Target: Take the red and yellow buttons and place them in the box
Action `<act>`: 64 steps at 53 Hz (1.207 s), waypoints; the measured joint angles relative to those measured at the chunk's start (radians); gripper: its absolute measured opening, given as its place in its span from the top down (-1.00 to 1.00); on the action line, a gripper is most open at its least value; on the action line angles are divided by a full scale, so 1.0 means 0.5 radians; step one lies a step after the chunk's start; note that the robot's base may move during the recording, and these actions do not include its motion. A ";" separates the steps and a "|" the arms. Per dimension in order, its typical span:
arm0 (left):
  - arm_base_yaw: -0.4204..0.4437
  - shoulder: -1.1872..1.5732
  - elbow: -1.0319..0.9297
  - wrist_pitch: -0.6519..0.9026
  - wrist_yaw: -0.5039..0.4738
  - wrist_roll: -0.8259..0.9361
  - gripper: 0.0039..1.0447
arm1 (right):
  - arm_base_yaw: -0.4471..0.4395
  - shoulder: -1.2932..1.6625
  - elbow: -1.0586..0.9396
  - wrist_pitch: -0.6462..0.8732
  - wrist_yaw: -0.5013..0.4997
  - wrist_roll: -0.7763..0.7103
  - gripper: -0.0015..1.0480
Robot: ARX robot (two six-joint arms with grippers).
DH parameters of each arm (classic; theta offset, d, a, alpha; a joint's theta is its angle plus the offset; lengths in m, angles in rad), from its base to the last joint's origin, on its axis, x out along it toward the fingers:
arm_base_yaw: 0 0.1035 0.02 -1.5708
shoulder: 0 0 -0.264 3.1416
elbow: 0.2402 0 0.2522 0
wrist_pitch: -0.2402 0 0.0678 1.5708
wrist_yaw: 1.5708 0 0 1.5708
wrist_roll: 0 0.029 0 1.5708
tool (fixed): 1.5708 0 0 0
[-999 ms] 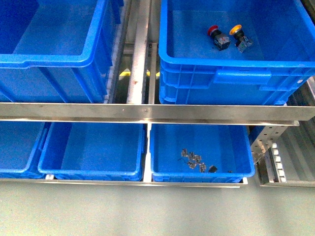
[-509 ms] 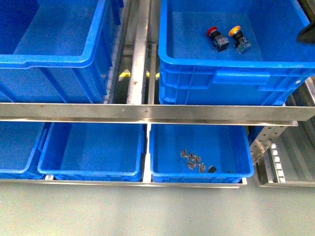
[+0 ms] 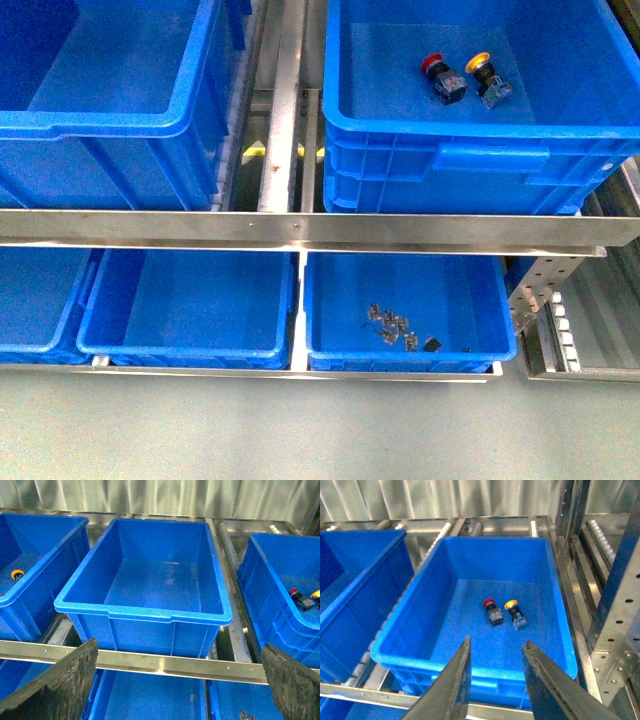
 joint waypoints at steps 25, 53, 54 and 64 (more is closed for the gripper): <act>0.000 0.000 0.000 0.000 -0.001 0.000 -0.85 | 0.001 -0.607 -0.358 -0.264 -0.002 -0.030 0.93; 0.000 0.000 0.000 0.000 0.000 0.000 -0.85 | 0.000 -1.329 -0.442 -0.850 -0.001 -0.031 0.93; 0.000 0.000 0.000 0.000 0.000 0.000 -0.85 | 0.001 -1.350 -0.442 -0.872 -0.001 -0.031 0.93; 0.000 0.000 0.000 0.000 -0.001 0.000 -0.85 | 0.001 -1.543 -0.442 -1.057 -0.001 -0.031 0.93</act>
